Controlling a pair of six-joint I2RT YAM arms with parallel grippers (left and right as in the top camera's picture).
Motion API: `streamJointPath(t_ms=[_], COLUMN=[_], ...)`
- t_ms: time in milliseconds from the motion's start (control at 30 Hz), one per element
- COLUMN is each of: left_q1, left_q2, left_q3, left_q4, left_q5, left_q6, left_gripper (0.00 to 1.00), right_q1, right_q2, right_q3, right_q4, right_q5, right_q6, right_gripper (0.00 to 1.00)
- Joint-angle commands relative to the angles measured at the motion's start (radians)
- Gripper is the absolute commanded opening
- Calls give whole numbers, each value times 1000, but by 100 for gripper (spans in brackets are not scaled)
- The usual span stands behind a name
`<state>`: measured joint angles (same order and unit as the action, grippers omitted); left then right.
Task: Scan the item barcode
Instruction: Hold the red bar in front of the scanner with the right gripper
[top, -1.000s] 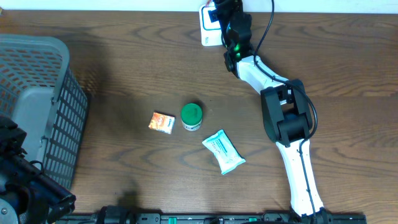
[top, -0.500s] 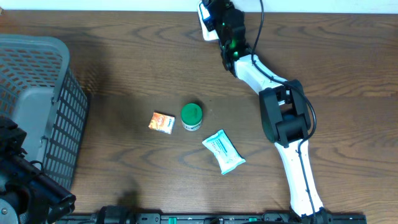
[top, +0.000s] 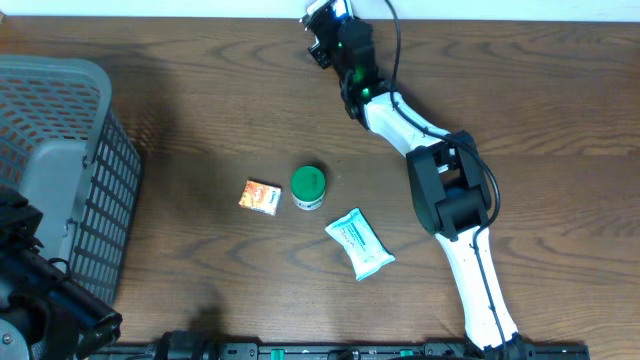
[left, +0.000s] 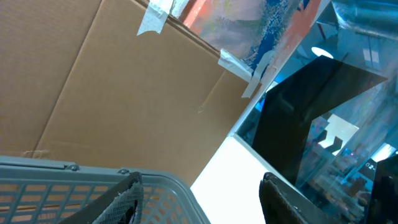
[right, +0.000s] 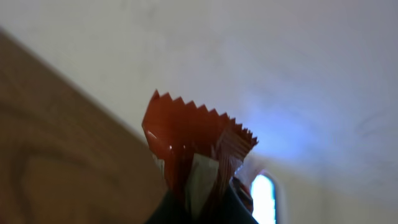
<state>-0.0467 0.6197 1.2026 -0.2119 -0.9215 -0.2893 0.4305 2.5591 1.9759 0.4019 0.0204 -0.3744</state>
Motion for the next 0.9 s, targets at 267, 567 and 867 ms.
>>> streamJointPath(t_ms=[267, 567, 867], left_q1=[-2, -2, -2], left_q2=[-2, -2, -2], left_q3=[-3, -3, -3], left_q4=[4, 4, 4], left_q5=[-3, -3, -3], left_q6=[-4, -4, -4], left_gripper=[61, 61, 61], right_q1=[2, 2, -10], right_q2=[5, -64, -297], right_q3=[-10, -10, -10], right_q4=[-161, -186, -283], right_q5=[20, 40, 193], right_q6=[-16, -16, -16], right_gripper=[1, 1, 1])
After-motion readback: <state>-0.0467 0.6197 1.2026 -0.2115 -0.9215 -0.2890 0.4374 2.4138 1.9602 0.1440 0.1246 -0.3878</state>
